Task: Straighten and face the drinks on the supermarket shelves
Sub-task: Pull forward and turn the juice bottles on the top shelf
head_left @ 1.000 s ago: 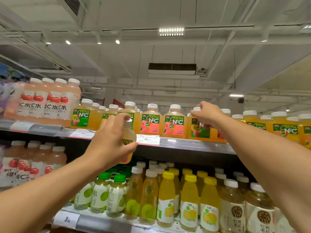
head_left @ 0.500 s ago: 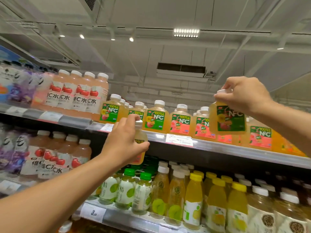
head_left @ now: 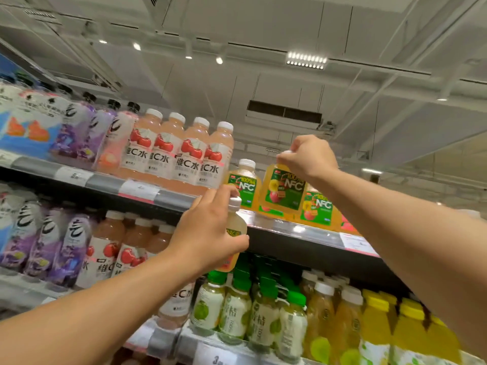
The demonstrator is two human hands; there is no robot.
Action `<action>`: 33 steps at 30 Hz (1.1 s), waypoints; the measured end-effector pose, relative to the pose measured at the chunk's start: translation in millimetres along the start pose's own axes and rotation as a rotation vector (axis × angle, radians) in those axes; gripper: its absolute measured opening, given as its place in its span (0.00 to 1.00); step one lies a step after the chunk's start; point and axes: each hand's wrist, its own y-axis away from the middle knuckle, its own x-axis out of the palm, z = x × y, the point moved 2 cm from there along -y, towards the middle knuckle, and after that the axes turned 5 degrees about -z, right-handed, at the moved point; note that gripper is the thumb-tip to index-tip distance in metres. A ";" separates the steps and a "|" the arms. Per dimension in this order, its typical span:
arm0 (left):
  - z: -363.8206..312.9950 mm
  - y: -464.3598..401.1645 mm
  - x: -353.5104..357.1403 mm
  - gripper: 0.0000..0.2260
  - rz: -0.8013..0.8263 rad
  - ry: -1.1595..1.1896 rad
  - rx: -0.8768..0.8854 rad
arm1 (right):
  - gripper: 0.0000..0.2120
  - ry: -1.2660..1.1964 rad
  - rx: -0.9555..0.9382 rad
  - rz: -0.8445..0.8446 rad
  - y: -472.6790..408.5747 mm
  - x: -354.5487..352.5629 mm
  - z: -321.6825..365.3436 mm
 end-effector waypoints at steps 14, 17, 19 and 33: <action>50.1 17.0 -25.7 0.28 0.086 0.016 0.011 | 0.11 0.152 0.173 0.066 -8.5 63.6 -14.5; 48.3 17.3 -19.5 0.29 0.075 0.063 -0.016 | 0.14 0.170 0.162 0.066 -6.9 67.0 -15.5; 41.6 14.1 -12.5 0.30 0.072 0.087 -0.035 | 0.17 0.177 0.115 0.069 2.2 60.9 -14.0; -147.1 1.1 113.7 0.38 0.119 0.342 0.111 | 0.03 -0.500 0.048 0.629 144.0 -76.4 -127.4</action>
